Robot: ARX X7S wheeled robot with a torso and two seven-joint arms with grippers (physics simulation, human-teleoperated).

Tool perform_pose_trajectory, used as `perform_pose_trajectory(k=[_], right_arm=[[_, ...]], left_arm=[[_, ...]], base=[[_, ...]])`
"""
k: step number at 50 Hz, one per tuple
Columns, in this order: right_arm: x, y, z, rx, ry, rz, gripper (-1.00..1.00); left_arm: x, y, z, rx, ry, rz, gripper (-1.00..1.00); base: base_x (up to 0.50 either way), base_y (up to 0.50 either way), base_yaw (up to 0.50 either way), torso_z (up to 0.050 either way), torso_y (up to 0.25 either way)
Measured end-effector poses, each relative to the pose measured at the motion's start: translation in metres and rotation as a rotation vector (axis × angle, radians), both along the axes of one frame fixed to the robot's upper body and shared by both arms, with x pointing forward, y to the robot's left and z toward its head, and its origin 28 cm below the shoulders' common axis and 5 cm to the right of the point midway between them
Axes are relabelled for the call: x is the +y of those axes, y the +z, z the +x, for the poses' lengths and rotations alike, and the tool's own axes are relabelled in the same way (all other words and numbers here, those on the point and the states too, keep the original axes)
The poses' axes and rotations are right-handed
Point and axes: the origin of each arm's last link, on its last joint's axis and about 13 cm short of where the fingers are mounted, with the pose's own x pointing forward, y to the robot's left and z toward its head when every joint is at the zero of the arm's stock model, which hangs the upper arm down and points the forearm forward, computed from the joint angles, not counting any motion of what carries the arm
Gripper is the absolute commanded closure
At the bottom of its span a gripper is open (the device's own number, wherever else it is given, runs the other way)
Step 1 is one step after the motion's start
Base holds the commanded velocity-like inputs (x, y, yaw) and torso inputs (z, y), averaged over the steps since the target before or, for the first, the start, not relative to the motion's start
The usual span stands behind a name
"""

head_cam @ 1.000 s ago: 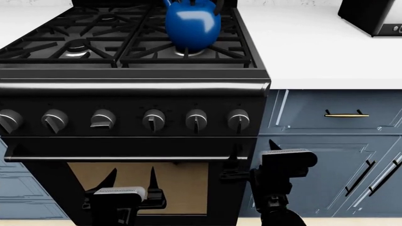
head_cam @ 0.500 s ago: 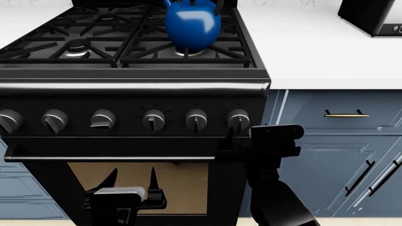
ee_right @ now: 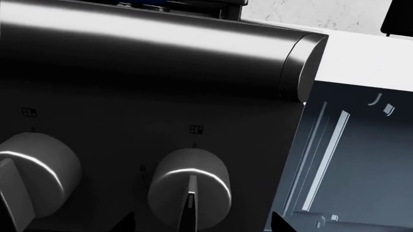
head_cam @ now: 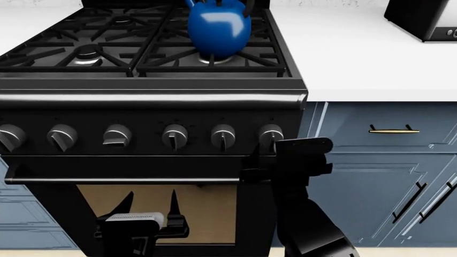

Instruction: Turn on the front right burner of the stove.

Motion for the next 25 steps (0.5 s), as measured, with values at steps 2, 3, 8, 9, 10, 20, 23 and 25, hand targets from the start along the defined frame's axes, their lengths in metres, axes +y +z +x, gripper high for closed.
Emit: perform_pose_trajectory(k=[2,3,8,9,10,20,23,25], right_arm=[[0.0004,0.0002,0.001,0.0,0.0,0.001,-1.0],[0.0007,0.0003,0.0016,-0.001,0.0,0.001,-1.0],[0.0016,0.0008,0.0041,-0.002,-0.002,0.005,-1.0],[0.0016,0.0009,0.0046,-0.002,-0.002,0.005,-1.0],[0.0017,0.0008,0.005,-0.002,-0.003,0.006,-1.0],[0.0016,-0.0008,0.0081,0.003,-0.007,0.012,-1.0],[0.0015,-0.0016,0.0087,0.006,-0.009,0.012,-1.0],[0.0015,-0.0021,0.0091,0.008,-0.01,0.012,-1.0]], left_arm=[[0.0,-0.0001,0.0,0.0,0.0,0.0,-1.0],[0.0001,-0.0001,0.0,0.0,0.0,-0.001,-1.0],[0.0003,-0.0003,-0.0001,0.0,-0.001,-0.002,-1.0],[0.0003,-0.0003,-0.0001,0.0,-0.001,-0.003,-1.0],[0.0003,-0.0002,-0.0002,-0.001,-0.001,-0.003,-1.0],[0.0005,0.0001,-0.0003,-0.001,-0.001,-0.005,-1.0],[0.0006,0.0002,-0.0003,-0.001,-0.001,-0.006,-1.0],[0.0006,0.0003,-0.0004,-0.001,-0.001,-0.007,-1.0]], base=[[0.0,0.0,0.0,0.0,0.0],[0.0,0.0,0.0,0.0,0.0],[0.0,0.0,0.0,0.0,0.0],[0.0,0.0,0.0,0.0,0.0],[0.0,0.0,0.0,0.0,0.0],[0.0,0.0,0.0,0.0,0.0],[0.0,0.0,0.0,0.0,0.0],[0.0,0.0,0.0,0.0,0.0]])
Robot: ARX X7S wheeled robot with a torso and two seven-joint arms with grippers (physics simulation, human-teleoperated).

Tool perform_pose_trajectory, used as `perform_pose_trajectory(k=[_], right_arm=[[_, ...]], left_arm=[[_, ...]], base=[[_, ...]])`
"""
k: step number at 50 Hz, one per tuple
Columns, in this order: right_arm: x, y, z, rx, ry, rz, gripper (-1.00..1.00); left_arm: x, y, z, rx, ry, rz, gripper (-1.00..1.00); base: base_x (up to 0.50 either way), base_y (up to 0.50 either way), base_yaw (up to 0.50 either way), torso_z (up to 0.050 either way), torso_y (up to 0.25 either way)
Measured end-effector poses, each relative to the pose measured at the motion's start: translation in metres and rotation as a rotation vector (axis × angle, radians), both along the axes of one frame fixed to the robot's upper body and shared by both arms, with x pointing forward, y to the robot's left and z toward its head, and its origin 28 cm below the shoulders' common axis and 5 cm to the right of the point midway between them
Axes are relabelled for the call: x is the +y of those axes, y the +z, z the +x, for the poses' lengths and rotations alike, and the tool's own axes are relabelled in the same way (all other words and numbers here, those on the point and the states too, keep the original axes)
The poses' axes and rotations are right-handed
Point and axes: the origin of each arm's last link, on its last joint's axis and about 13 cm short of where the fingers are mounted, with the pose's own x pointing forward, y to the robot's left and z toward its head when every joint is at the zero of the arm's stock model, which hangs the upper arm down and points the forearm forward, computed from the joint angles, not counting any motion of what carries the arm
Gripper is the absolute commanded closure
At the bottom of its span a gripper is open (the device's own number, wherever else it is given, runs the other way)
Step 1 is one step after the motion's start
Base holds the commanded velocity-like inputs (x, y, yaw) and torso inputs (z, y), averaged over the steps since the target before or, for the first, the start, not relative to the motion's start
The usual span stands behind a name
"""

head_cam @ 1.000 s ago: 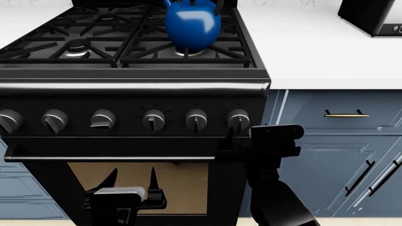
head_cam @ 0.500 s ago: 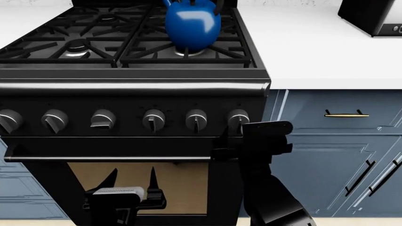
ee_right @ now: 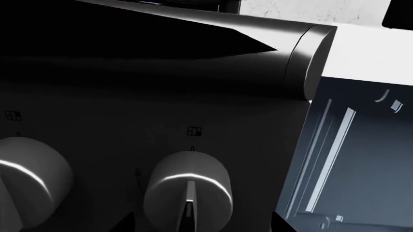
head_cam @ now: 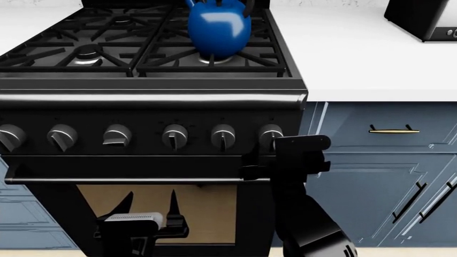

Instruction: Turn on the front right burner of the stove.

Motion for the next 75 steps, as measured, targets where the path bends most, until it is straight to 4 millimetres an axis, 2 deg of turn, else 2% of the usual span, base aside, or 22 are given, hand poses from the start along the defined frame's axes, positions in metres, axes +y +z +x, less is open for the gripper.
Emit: perform_pose_trajectory(k=[1,29,75], right_arm=[[0.0,0.0,0.0,0.001,0.0,0.0,1.0],[0.003,-0.001,0.003,0.014,0.012,-0.009,1.0],[-0.002,0.021,-0.006,0.05,0.066,-0.463,1.0]], left_arm=[[0.0,0.0,0.0,0.0,0.0,0.0,-1.0],[0.0,0.0,0.0,-0.002,0.0,-0.004,-1.0],[0.0,0.001,-0.001,-0.005,-0.004,-0.017,-1.0]], base=[[0.0,0.0,0.0,0.0,0.0],[0.0,0.0,0.0,0.0,0.0],[0.0,0.0,0.0,0.0,0.001]])
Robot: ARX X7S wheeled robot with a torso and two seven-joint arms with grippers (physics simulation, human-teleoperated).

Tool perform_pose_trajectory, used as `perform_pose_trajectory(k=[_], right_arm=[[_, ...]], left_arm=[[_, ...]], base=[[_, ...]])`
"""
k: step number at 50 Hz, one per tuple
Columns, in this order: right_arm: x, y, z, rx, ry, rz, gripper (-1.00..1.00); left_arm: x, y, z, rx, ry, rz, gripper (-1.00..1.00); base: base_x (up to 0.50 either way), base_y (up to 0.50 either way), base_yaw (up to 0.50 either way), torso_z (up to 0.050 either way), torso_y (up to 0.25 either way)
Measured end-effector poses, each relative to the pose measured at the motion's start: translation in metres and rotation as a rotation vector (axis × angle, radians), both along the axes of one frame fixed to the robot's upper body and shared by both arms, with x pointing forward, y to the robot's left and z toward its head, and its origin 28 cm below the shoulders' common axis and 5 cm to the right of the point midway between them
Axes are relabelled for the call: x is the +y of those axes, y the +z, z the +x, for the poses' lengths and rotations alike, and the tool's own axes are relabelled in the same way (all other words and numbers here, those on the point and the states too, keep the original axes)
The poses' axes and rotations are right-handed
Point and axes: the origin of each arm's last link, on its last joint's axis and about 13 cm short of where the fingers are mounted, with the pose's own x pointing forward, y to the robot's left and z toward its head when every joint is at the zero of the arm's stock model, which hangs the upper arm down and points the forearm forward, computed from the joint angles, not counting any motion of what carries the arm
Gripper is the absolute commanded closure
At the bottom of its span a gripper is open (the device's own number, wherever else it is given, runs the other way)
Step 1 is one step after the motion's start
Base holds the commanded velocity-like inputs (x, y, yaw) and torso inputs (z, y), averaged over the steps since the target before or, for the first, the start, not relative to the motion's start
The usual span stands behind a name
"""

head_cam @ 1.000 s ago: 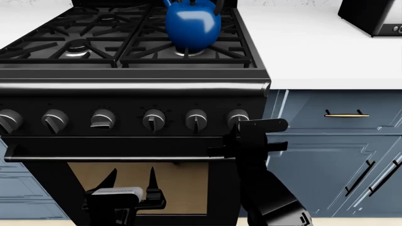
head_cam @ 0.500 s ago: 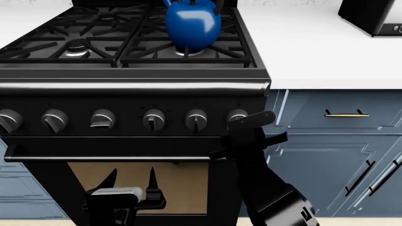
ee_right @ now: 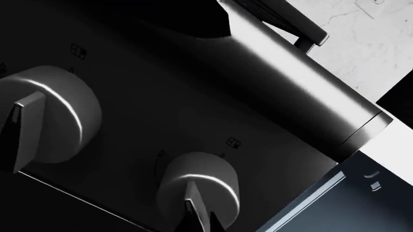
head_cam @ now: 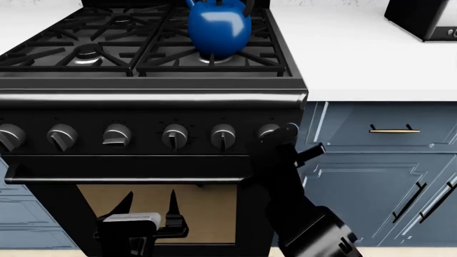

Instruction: Turn on the front right burner of the stove.

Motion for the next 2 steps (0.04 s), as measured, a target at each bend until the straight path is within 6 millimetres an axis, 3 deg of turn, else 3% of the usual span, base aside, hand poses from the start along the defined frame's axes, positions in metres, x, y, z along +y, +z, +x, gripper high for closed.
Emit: perform_pose_trajectory(k=[2], right_arm=[[0.0007,0.0001,-0.0002,-0.001,0.004,-0.012,1.0]], left_arm=[[0.0,0.0001,0.0,0.0,0.0,0.0,-1.0]], base=[[0.0,0.0,0.0,0.0,0.0]])
